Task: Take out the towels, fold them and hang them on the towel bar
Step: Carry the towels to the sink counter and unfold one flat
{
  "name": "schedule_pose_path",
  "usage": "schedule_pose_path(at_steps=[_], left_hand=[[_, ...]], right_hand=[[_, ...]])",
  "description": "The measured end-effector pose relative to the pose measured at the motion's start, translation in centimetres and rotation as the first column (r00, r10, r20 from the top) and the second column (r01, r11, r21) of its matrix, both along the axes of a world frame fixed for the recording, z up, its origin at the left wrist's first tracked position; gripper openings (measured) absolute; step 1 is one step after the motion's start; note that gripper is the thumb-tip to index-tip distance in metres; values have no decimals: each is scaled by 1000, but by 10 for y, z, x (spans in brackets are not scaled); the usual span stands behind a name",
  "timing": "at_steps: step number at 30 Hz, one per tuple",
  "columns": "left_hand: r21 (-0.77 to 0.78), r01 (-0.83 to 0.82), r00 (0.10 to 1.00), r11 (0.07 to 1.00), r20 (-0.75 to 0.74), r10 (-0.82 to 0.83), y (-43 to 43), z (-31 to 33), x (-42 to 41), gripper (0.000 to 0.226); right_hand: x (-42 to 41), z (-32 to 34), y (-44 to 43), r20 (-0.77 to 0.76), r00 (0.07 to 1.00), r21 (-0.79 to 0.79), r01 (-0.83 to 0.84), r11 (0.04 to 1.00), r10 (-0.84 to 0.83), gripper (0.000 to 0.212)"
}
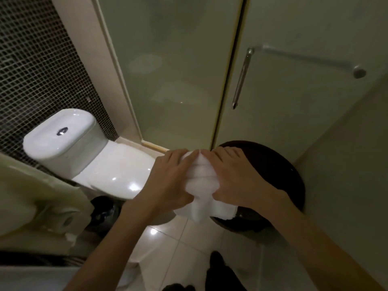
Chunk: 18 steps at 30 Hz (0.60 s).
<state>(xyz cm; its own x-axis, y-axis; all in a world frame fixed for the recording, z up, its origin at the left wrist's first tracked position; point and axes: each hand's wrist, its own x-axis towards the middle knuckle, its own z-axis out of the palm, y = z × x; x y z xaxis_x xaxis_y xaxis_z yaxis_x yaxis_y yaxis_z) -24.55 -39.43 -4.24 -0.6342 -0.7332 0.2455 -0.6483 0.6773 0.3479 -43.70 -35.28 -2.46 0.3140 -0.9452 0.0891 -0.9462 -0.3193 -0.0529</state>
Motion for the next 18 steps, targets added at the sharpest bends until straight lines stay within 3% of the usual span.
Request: schedule_pose_path(at_steps=[5,10,18], left_hand=[[22,-176,983,984,45,175,-3,-17,19,96],[55,-447,892,893,108,439,-2,-23,25,96],[86,-780,625,619,125,770,28,-18,9,91]], right_hand=[[15,-19,-34,66,984,-22,-164,986,165,73],[27,-30,-85,50,907,-16,-419,908,419,81],[48,-34,-137,128,619,50,-785,618,775,79]])
